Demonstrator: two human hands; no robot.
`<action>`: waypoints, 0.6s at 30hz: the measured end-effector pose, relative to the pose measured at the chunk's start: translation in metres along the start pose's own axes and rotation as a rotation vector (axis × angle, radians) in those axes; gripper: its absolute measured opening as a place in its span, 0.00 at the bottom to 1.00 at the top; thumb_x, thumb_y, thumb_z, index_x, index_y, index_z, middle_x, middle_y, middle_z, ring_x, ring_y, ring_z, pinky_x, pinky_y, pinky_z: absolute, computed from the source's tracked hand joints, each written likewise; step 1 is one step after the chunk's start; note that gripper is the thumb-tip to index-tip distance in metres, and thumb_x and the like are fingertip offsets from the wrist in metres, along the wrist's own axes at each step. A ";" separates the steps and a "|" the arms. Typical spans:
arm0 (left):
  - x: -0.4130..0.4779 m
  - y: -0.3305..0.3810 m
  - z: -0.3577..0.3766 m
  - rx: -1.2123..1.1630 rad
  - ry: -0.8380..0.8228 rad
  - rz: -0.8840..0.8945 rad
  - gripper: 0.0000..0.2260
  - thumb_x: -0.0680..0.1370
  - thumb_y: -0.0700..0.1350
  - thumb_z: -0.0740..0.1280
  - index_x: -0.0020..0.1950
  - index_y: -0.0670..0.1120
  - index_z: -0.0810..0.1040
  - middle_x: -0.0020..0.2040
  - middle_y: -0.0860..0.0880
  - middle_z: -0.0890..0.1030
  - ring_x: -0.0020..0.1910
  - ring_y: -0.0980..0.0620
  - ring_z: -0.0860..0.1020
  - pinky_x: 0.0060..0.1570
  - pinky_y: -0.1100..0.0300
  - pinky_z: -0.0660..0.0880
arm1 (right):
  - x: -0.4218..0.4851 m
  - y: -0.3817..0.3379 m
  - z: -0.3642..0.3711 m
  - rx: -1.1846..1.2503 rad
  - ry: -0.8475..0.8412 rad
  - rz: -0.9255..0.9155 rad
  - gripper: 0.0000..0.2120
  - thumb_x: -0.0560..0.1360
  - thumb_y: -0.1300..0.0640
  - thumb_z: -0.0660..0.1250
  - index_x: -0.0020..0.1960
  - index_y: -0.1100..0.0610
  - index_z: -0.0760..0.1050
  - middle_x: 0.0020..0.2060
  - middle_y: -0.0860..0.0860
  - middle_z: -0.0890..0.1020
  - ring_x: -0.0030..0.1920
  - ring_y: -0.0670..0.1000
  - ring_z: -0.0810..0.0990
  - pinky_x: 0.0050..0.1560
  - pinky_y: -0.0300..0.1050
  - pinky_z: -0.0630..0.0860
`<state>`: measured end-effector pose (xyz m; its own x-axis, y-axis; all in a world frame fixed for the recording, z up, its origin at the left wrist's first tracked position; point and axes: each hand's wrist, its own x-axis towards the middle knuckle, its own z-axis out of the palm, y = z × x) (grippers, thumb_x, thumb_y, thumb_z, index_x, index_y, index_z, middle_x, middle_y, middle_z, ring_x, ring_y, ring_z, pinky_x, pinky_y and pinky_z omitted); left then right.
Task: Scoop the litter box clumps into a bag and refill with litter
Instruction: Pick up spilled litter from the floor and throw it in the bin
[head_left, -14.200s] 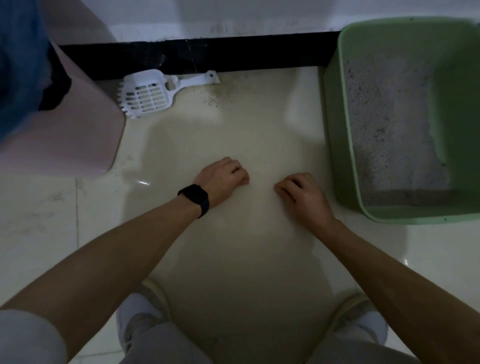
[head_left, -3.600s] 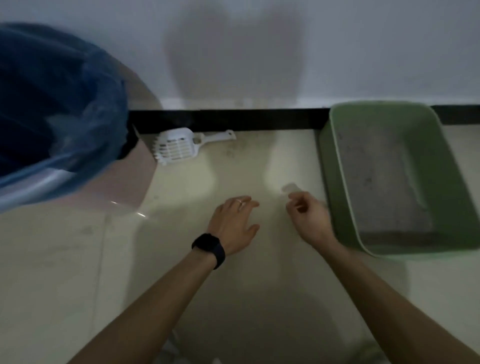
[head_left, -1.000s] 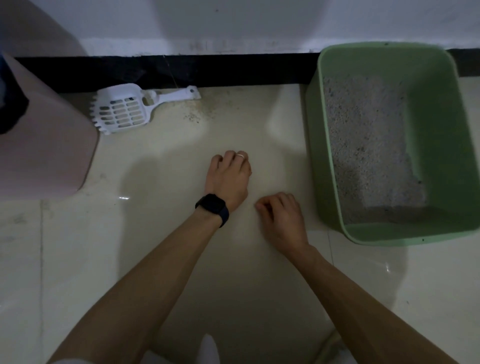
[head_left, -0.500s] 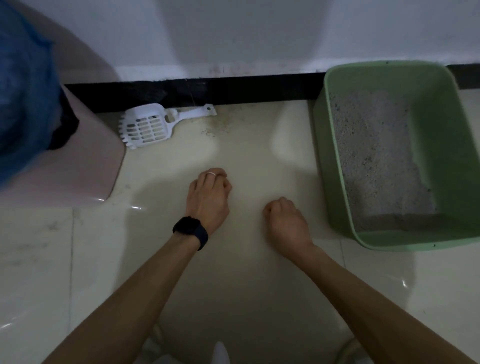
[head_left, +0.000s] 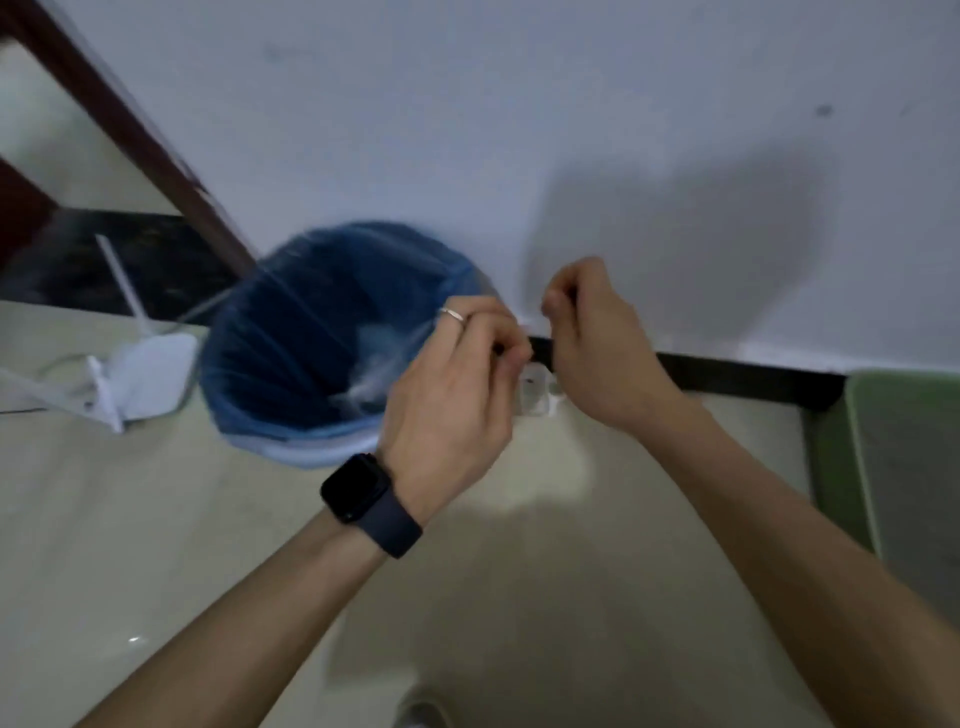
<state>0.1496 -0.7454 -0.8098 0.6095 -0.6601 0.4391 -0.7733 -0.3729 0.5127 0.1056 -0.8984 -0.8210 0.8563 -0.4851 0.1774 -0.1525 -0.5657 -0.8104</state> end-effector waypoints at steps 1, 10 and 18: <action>0.010 -0.010 -0.020 0.077 0.029 -0.017 0.03 0.81 0.44 0.62 0.50 0.45 0.74 0.55 0.52 0.72 0.43 0.57 0.72 0.38 0.61 0.69 | 0.015 -0.017 0.011 -0.043 -0.059 -0.072 0.01 0.81 0.61 0.57 0.51 0.58 0.67 0.39 0.50 0.74 0.35 0.51 0.71 0.35 0.45 0.60; 0.044 -0.124 -0.099 0.817 -0.589 -0.418 0.14 0.83 0.55 0.53 0.51 0.49 0.74 0.55 0.45 0.78 0.51 0.43 0.75 0.49 0.49 0.66 | 0.080 -0.072 0.093 -0.577 -0.540 -0.394 0.20 0.73 0.62 0.64 0.65 0.53 0.71 0.57 0.55 0.75 0.58 0.57 0.73 0.54 0.51 0.74; 0.054 -0.106 -0.110 0.730 -0.532 -0.333 0.21 0.76 0.57 0.65 0.68 0.55 0.69 0.71 0.50 0.68 0.66 0.44 0.69 0.62 0.46 0.66 | 0.078 -0.067 0.057 -0.196 -0.258 -0.368 0.17 0.72 0.61 0.65 0.58 0.50 0.77 0.51 0.47 0.81 0.46 0.48 0.79 0.49 0.44 0.77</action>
<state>0.2841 -0.6703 -0.7596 0.7973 -0.5895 -0.1300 -0.6026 -0.7899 -0.1135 0.2107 -0.8603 -0.7843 0.9612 -0.0625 0.2686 0.1146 -0.7954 -0.5951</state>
